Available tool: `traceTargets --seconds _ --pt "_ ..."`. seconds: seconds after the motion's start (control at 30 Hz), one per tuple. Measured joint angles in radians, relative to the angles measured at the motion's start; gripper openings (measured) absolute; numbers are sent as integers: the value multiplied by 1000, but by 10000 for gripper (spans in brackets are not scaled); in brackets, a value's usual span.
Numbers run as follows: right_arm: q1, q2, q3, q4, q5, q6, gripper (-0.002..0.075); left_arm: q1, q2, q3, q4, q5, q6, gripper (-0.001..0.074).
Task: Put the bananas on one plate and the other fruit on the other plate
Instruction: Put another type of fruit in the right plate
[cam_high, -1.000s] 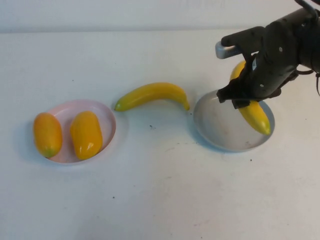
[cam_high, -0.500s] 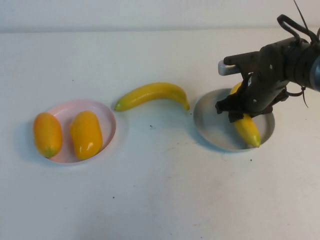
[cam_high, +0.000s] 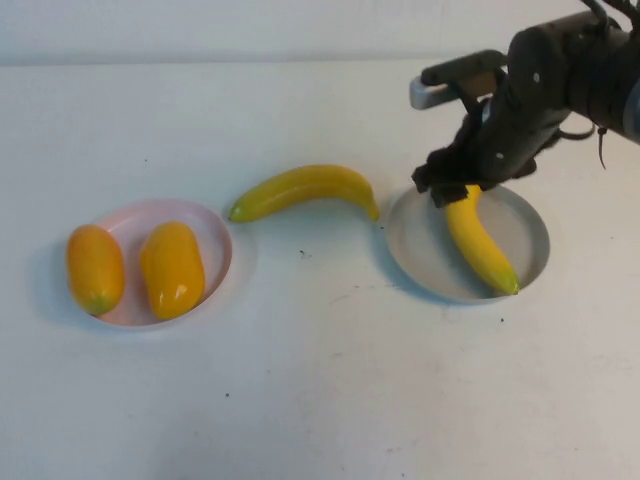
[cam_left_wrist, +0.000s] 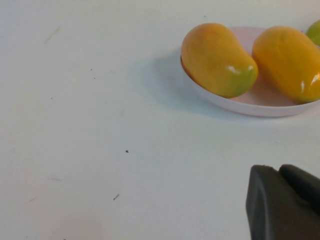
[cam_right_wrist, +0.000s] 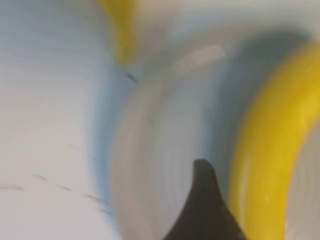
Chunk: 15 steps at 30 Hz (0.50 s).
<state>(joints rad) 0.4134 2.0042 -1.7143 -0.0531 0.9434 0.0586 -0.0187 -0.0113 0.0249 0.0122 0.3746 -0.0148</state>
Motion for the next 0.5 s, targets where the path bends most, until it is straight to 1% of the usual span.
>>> traceTargets --seconds 0.1,0.17,0.37,0.47,0.5 --pt "23 -2 -69 70 -37 -185 435 0 0 0 0 0 0 1" --pt "30 5 -108 154 -66 -350 435 0 0 0 0 0 0 1" --pt "33 79 -189 406 -100 -941 436 0 0 0 0 0 0 1" --pt "33 123 -207 482 -114 -1143 436 0 0 0 0 0 0 1" --pt "33 135 -213 497 -120 -1184 436 0 0 0 0 0 0 1"
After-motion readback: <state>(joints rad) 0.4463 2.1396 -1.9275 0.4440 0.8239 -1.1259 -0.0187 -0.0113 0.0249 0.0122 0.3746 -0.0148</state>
